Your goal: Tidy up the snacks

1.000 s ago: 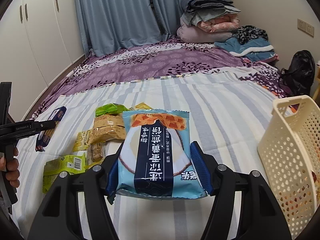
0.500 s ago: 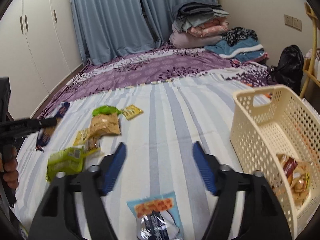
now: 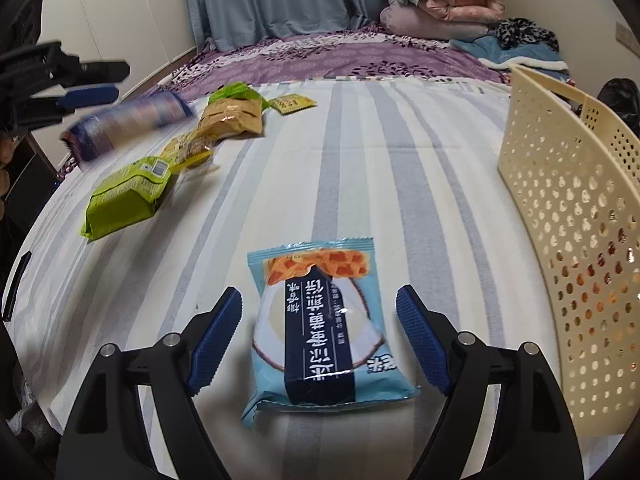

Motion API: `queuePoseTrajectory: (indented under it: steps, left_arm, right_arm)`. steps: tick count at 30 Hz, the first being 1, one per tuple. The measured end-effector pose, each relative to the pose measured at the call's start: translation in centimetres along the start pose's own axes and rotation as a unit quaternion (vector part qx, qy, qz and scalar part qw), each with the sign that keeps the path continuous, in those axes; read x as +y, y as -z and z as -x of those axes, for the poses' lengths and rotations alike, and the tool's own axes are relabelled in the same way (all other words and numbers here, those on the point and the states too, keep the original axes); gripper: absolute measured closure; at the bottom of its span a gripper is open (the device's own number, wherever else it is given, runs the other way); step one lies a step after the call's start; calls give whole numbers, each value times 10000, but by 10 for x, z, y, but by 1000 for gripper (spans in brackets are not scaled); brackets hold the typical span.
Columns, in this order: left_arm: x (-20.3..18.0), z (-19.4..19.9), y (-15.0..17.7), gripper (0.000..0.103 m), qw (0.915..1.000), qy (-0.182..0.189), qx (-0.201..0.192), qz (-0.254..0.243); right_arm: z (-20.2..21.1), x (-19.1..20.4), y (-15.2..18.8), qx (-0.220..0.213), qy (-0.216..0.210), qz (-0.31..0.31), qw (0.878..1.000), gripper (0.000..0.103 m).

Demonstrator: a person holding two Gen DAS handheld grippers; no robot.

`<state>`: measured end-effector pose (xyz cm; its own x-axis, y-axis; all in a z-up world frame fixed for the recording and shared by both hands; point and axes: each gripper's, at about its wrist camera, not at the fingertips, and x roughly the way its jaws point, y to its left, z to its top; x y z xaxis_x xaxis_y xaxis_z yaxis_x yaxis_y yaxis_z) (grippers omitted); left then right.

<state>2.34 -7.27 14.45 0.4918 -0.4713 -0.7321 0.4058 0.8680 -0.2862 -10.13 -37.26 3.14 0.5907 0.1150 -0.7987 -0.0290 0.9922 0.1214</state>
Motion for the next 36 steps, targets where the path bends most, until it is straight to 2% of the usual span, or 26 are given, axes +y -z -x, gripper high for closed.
queuePoseTrajectory:
  steps: [5,7,10,16,19,20,22,28,32,36]
  left_arm:
    - [-5,2,2,58,10000,-20,-6,-55]
    - [-4,-4,6,58,9999,-70,79,-51]
    - [-1,-15,18,57,9996,-120,275,4]
    - [3,-47,64,57,9965,-221,803,49]
    - [1,-56,80,57,9950,-460,883,-88]
    - [0,-57,82,56,9947,-545,861,-169]
    - [-6,-60,83,41,9938,-686,803,-342]
    - [-12,-80,84,41,9893,-927,933,-639]
    - [-9,-95,86,41,9883,-916,1083,-563]
    - [-12,-101,86,42,9881,-963,1051,-584]
  right_arm:
    - [-10,6,7,113,114,158,9997,25]
    - [-9,9,8,75,252,269,9993,37]
    - [-7,7,9,34,293,287,9992,41]
    - [-6,4,8,1,255,237,9994,41]
    - [-6,3,8,-3,248,239,9994,41]
    - [-6,3,7,0,238,233,9994,41]
    - [-6,3,7,-3,223,227,9995,41]
    - [-4,0,7,-29,170,168,9997,41]
    - [-2,-5,8,-48,146,104,9998,41]
    - [-2,-9,8,-61,130,40,9999,41]
